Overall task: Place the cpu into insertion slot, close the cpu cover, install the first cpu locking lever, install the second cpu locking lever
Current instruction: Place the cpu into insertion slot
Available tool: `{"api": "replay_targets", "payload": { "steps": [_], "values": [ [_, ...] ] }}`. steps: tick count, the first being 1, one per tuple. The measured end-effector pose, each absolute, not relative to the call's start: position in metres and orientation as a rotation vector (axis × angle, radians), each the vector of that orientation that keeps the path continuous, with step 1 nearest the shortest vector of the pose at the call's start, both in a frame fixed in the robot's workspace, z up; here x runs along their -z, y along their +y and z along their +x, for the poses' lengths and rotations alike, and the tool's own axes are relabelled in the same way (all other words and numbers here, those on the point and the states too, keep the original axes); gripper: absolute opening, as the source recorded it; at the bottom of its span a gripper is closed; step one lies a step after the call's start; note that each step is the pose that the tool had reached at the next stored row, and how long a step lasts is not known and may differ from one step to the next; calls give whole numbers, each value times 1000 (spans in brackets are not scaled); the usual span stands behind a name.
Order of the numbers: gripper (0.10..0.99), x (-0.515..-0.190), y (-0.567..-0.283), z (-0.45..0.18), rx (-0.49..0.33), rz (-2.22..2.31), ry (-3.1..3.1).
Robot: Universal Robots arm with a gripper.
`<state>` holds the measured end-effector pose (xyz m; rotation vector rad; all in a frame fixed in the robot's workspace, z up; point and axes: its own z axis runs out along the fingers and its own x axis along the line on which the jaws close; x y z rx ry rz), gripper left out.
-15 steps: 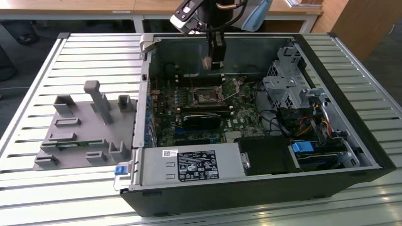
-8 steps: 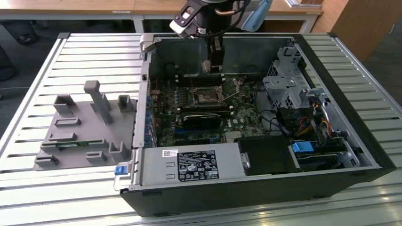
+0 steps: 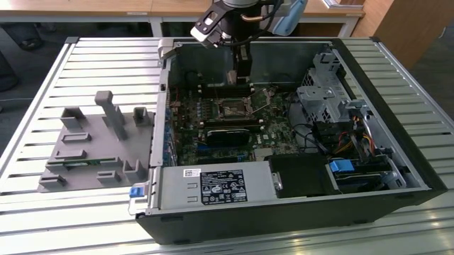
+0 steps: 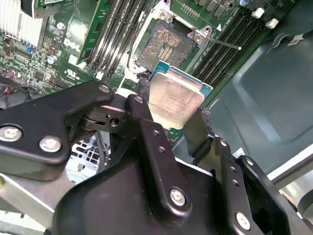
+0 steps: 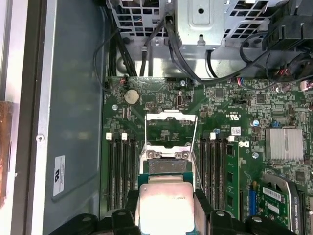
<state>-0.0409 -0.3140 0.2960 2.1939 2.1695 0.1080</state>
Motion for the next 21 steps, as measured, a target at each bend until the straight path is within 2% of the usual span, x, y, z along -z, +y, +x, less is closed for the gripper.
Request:
{"api": "replay_targets", "payload": {
  "steps": [21],
  "values": [
    [529, -272, -313, -43, -97, 2193, 2161]
  ]
}}
